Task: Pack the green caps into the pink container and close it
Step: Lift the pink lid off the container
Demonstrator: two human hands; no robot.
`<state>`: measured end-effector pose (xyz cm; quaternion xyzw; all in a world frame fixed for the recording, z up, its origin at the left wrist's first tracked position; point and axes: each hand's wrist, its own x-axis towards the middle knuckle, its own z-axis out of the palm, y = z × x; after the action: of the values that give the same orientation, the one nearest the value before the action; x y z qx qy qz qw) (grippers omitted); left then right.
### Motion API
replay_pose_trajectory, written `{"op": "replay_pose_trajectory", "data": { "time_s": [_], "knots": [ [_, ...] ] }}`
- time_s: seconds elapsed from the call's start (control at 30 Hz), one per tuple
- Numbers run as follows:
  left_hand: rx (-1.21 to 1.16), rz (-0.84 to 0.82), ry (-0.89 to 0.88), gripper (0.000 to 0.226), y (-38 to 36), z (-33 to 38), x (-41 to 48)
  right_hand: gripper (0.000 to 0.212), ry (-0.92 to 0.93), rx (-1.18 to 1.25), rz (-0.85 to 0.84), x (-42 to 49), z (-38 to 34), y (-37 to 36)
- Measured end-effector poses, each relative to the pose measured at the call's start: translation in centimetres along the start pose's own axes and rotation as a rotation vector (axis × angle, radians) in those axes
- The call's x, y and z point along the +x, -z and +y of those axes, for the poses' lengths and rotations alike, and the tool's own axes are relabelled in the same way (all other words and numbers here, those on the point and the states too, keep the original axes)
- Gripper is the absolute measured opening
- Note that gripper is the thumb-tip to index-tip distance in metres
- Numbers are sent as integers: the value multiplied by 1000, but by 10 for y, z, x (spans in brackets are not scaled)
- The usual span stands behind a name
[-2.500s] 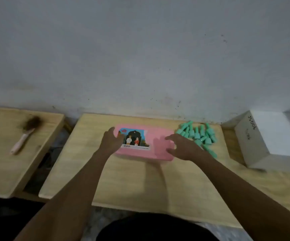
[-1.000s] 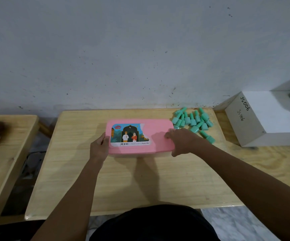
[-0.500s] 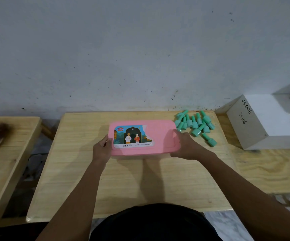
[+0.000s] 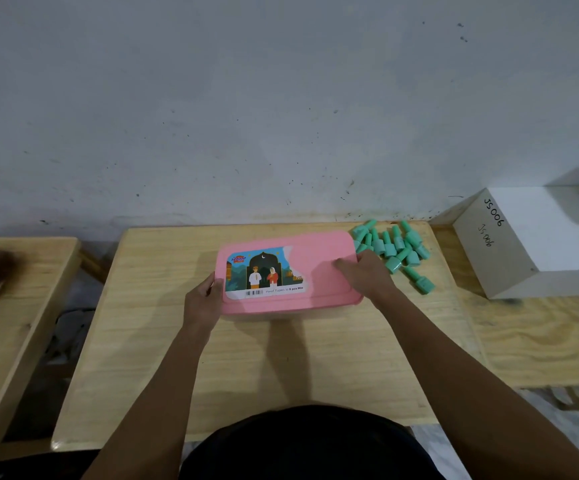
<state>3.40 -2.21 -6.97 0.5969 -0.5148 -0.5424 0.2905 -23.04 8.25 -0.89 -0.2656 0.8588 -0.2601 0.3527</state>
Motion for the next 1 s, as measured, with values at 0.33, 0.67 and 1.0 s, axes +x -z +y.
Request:
{"op": "replay_pose_trajectory", "data": {
  "time_s": [0.33, 0.67, 1.0],
  "knots": [
    [28, 9, 49, 30, 0, 4, -1, 56, 24, 113, -74, -6, -13, 4],
    [126, 63, 67, 31, -7, 7, 1, 39, -21, 376, -328, -11, -8, 19],
    [164, 47, 177, 30, -6, 11, 11, 40, 53, 454, -244, -16, -14, 22]
  ]
}}
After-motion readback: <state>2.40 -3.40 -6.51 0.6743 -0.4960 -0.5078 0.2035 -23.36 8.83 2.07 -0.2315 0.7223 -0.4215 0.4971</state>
